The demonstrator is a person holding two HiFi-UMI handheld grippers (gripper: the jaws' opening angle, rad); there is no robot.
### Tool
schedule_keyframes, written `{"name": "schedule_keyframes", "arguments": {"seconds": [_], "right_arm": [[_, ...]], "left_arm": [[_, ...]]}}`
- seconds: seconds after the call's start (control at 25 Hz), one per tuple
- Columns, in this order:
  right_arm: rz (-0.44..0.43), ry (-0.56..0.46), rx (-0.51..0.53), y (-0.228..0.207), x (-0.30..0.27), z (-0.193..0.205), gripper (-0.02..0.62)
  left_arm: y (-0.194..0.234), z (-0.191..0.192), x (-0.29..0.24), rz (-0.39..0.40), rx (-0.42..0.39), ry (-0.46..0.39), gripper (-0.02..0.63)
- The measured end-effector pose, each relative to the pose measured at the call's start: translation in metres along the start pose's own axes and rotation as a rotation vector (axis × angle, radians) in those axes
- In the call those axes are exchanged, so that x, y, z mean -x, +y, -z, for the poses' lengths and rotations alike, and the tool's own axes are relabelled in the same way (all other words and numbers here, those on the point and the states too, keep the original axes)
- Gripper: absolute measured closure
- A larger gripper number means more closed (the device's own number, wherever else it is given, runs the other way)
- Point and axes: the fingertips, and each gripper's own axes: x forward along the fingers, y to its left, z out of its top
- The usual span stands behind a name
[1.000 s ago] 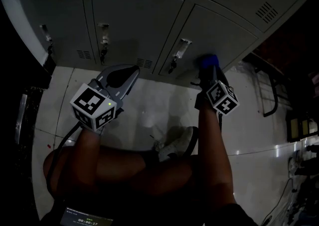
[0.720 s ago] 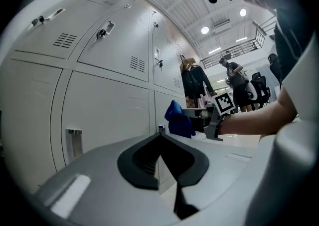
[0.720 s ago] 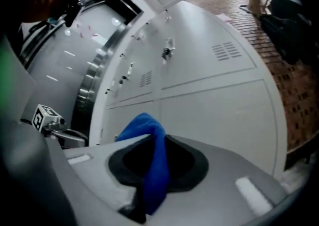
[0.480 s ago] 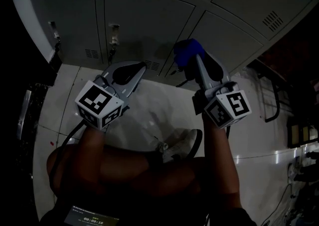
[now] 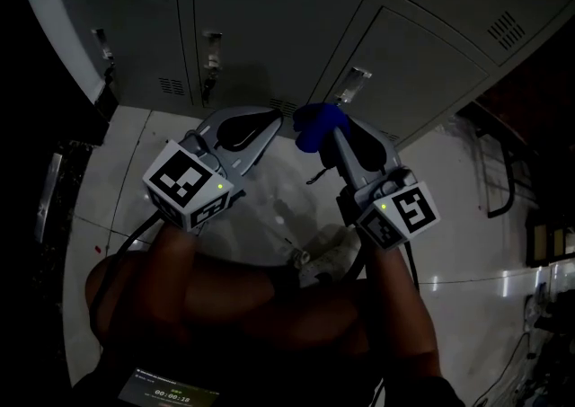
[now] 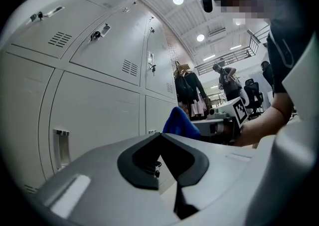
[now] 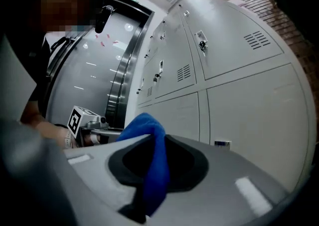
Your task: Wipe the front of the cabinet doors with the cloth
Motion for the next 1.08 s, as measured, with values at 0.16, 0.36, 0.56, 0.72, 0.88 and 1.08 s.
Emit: {"name": "schedule_keyframes", "arguments": {"seconds": [0.16,0.36,0.56,0.72,0.88,1.08], "right_arm": [[-0.025,0.015,0.000,0.004,-0.004,0.011,0.537],[-0.013,0.003,-0.012,0.003,-0.001,0.010,0.537],[0.001,0.006,-0.051,0.000,-0.002,0.019,0.537],[0.031,0.010,-0.022,-0.004,0.001,0.016,0.537],[0.039,0.006,-0.027,-0.007,0.004,0.016,0.537],[0.027,0.003,-0.056,-0.006,0.001,0.021,0.537]], "left_arm": [[-0.002,-0.001,0.000,-0.011,-0.031,-0.016,0.600],[-0.003,0.001,0.000,-0.022,-0.037,-0.024,0.600],[-0.007,0.008,-0.001,-0.016,-0.033,-0.010,0.600],[-0.009,0.008,-0.001,-0.011,-0.032,-0.010,0.600],[-0.009,0.009,0.000,-0.010,-0.031,-0.011,0.600],[-0.007,0.009,0.001,-0.016,-0.030,-0.016,0.600]]}}
